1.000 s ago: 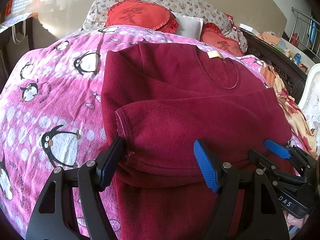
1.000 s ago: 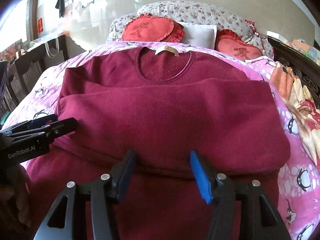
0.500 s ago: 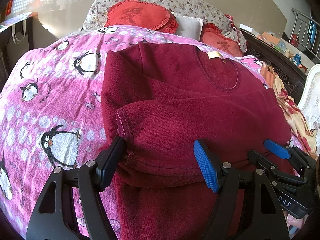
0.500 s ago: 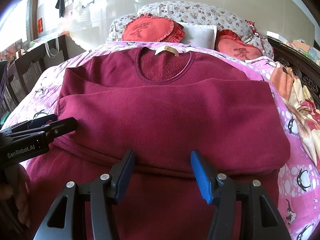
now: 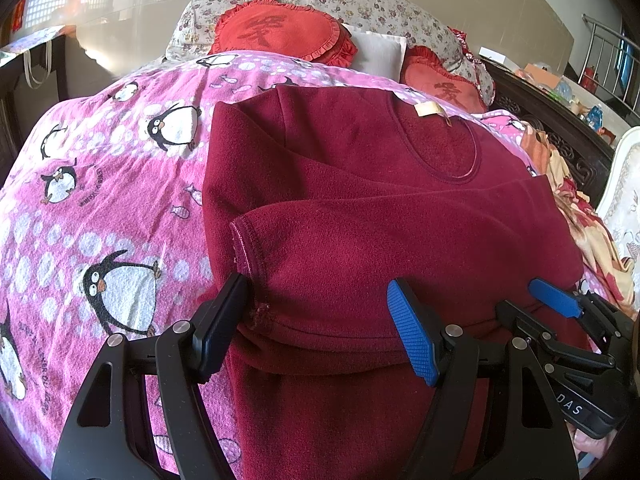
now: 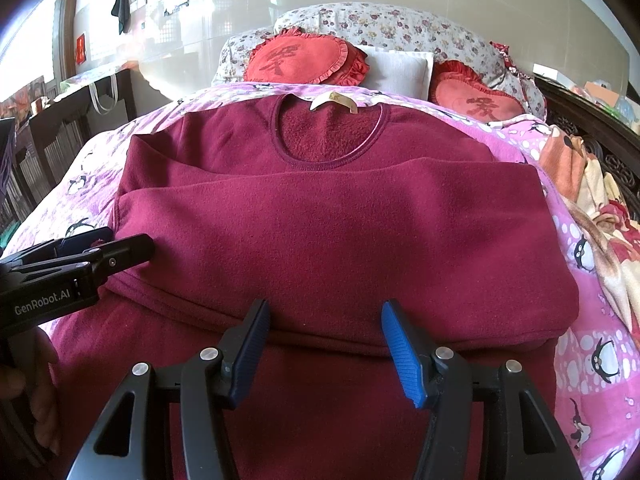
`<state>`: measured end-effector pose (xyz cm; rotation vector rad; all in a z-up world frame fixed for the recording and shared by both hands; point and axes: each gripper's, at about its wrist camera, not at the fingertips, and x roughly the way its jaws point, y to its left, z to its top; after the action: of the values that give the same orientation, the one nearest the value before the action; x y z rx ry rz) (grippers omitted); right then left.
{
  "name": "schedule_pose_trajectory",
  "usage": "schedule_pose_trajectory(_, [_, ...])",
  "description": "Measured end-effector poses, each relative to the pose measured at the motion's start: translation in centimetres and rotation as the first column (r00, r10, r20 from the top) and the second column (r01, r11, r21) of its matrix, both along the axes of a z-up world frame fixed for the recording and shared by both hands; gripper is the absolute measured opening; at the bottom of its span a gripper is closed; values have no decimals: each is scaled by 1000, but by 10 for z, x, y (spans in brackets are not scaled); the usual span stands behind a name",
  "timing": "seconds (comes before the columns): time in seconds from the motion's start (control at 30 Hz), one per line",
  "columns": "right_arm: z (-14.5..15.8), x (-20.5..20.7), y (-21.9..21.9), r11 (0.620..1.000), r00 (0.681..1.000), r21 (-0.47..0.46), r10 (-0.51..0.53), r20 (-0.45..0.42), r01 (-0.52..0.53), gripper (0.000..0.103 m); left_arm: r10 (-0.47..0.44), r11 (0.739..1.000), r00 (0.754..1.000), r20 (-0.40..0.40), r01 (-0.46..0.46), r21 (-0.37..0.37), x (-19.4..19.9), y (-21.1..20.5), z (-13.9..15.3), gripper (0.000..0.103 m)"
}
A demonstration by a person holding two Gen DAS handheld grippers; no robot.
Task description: Fold small clothes
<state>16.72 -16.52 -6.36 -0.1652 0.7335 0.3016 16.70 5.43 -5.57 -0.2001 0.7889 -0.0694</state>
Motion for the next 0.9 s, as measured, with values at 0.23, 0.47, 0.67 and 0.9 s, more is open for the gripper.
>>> schedule_pose_trajectory(0.23, [8, -3, 3, 996, 997, -82, -36, -69, 30, 59, 0, 1000, 1000, -3, 0, 5, 1, -1, 0, 73])
schedule_pose_trajectory(0.47, [21, -68, -31, 984, 983, -148, -119, -140, 98, 61, -65, 988, 995, -81, 75, 132, 3, -20, 4, 80])
schedule_pose_trajectory(0.67, [11, -137, -93, 989, 951, -4, -146, -272, 151, 62, -136, 984, 989, -54, 141, 105, -71, 0, 43, 80])
schedule_pose_trajectory(0.9, [-4, -212, -137, 981, 981, 188, -15, -192, 52, 63, -145, 989, 977, -156, 144, -17, -163, 30, 7, 80])
